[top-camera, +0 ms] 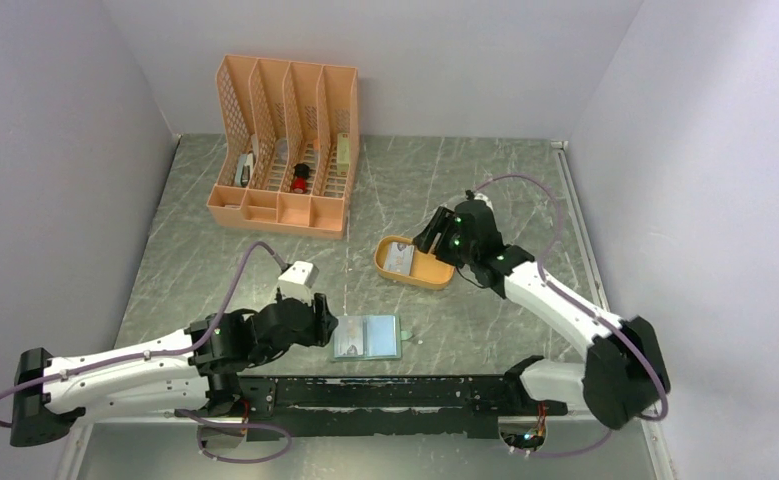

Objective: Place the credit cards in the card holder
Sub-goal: Pick up the credit card from the storage box.

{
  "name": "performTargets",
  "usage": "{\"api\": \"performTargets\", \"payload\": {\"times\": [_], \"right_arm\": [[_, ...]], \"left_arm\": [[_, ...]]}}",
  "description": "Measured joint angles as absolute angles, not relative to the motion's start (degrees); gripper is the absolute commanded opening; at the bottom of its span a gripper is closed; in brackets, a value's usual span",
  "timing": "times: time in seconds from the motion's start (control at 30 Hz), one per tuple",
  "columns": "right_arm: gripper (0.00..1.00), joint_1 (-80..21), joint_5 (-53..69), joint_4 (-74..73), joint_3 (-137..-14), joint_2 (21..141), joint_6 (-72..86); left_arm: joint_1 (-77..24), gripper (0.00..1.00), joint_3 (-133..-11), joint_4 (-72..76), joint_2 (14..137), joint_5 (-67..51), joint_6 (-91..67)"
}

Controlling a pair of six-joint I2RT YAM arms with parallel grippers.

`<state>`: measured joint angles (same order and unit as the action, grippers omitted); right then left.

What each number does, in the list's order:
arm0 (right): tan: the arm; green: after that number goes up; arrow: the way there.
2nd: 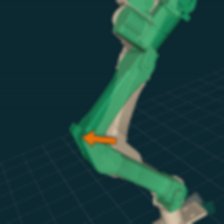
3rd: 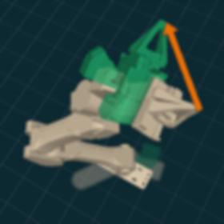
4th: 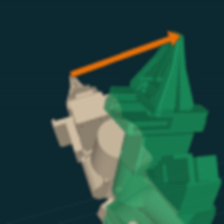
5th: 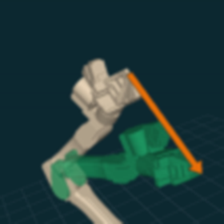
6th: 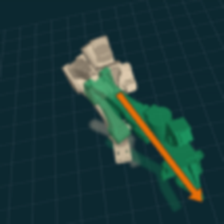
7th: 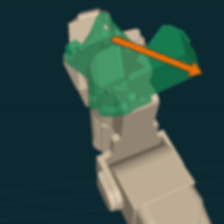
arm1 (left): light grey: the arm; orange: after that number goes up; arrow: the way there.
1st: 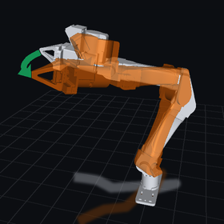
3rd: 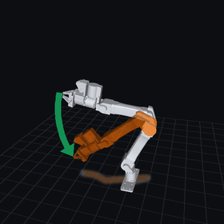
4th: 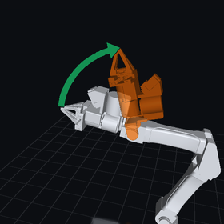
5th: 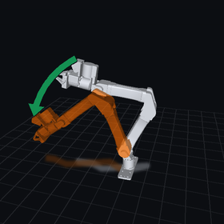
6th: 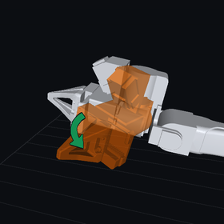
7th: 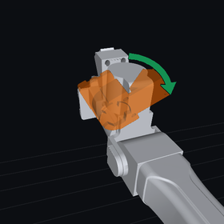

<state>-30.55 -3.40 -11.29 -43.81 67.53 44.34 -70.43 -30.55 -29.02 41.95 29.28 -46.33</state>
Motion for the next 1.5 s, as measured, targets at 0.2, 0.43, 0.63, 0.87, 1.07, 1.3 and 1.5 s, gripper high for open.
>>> {"api": "performTargets", "payload": {"times": [0.2,0.43,0.63,0.87,1.07,1.3,1.5], "right_arm": [[0.67,-27.97,4.73,-5.13,-43.7,80.55,44.12],[0.65,-27.88,7.11,-1.32,-44.8,89.23,45.1],[0.6,-27.79,7.31,-0.1,-46.06,93.93,45.23],[0.55,-27.7,8.05,1.67,-46.68,95.46,45.19],[0.55,-27.7,10.48,3.68,-46.5,96.27,45.63],[0.57,-27.7,12.29,4.43,-46.24,96.49,46.24],[0.56,-27.53,10.5,2.17,-46.24,95.42,46.0]], "left_arm": [[-70.43,0.57,-30.59,-27.22,42.92,28.62,-44.51],[-70.43,0.57,-32.18,-27.31,47.29,28.73,-44.16],[-70.43,0.56,-32.21,-27.35,47.48,28.97,-44.29],[-70.43,0.56,-32.21,-27.35,48.82,29.43,-44.34],[-70.43,0.56,-32.21,-27.27,50.37,29.41,-44.36],[-70.43,0.56,-32.21,-27.27,50.83,29.39,-44.75],[-70.43,0.56,-32.21,-27.27,50.46,29.41,-45.06]]}}
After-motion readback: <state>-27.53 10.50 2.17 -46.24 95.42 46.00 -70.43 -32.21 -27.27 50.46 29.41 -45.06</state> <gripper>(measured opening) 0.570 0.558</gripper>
